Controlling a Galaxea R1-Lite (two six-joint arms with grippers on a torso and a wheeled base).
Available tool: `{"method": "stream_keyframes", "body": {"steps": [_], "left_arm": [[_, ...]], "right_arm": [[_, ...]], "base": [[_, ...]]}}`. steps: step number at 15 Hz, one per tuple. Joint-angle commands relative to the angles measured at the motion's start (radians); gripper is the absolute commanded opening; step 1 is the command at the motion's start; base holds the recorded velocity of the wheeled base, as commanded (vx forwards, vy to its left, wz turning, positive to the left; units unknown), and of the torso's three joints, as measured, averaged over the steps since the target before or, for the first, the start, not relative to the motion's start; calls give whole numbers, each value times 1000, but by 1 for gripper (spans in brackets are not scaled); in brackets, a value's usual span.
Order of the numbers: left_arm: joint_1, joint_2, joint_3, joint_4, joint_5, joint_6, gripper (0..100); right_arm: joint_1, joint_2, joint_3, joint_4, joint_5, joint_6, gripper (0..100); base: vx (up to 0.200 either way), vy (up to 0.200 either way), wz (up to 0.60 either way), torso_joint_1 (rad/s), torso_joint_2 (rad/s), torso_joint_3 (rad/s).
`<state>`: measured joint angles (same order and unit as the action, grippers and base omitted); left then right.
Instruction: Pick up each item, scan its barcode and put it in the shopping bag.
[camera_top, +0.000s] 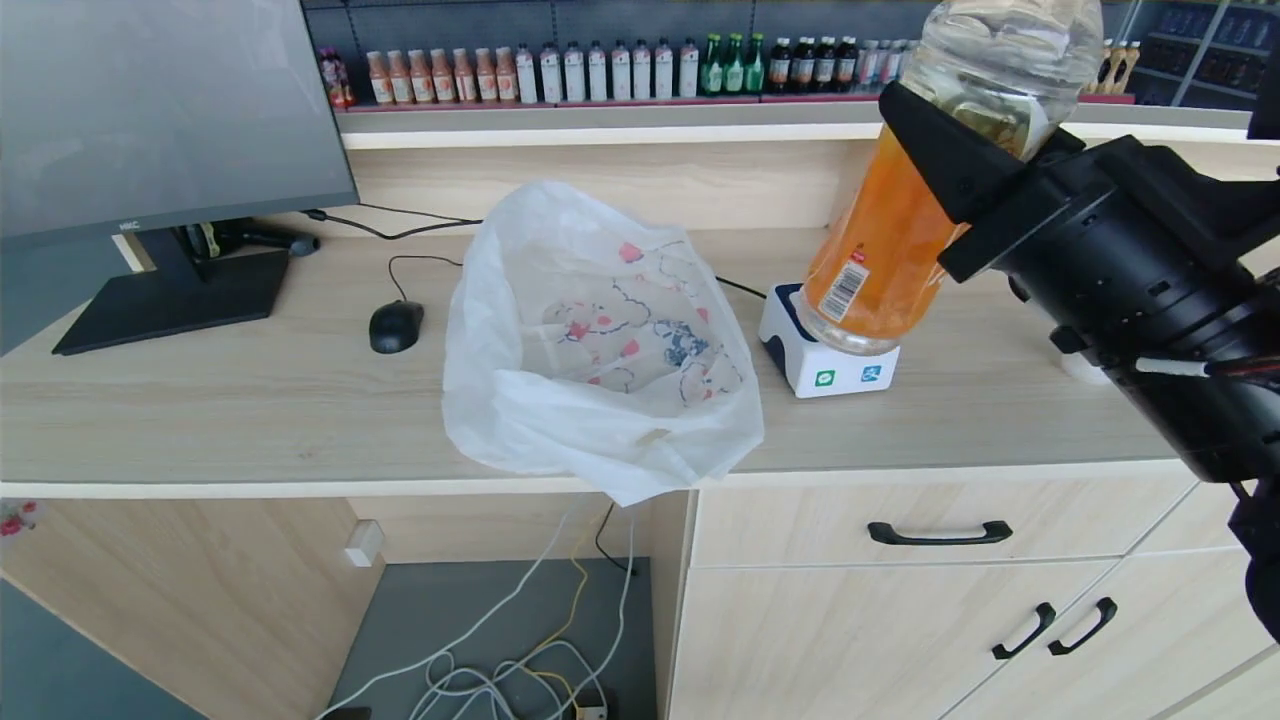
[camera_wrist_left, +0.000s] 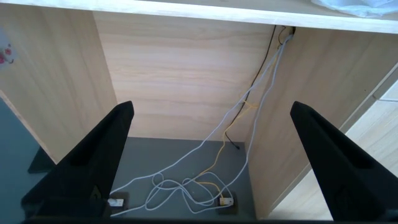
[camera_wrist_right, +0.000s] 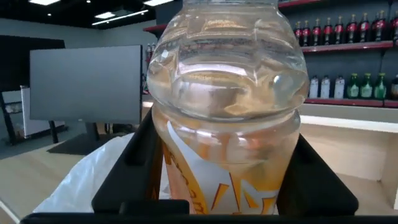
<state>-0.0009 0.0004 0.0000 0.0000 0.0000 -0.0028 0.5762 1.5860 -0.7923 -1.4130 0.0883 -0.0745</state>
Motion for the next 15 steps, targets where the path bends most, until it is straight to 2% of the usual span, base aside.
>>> {"method": "stream_keyframes", "body": {"steps": [1,3,5,7,8,11,13,15], "left_arm": [[1,0,0,0,0,0,100],[1,0,0,0,0,0,100],[1,0,0,0,0,0,100],[1,0,0,0,0,0,100],[1,0,0,0,0,0,100],[1,0,0,0,0,0,100],[-1,0,0,0,0,0,100],[1,0,0,0,0,0,100]], "right_arm": [[-39,49,-19,3,84,-59,0],[-98,57,-76,32,200,-165,0],[-102,58,-219,123,363,-350,0],[-82,65,-251,143,378,-495,0],[-76,77,-251,143,393,-619,0],[-73,121,-176,124,459,-875,0],[-73,163,-174,57,495,-947,0],[-73,236,-174,-63,534,-959,0]], "base": [[0,0,0,0,0,0],[0,0,0,0,0,0],[0,0,0,0,0,0],[0,0,0,0,0,0],[0,0,0,0,0,0],[0,0,0,0,0,0],[0,0,0,0,0,0],[0,0,0,0,0,0]]}}
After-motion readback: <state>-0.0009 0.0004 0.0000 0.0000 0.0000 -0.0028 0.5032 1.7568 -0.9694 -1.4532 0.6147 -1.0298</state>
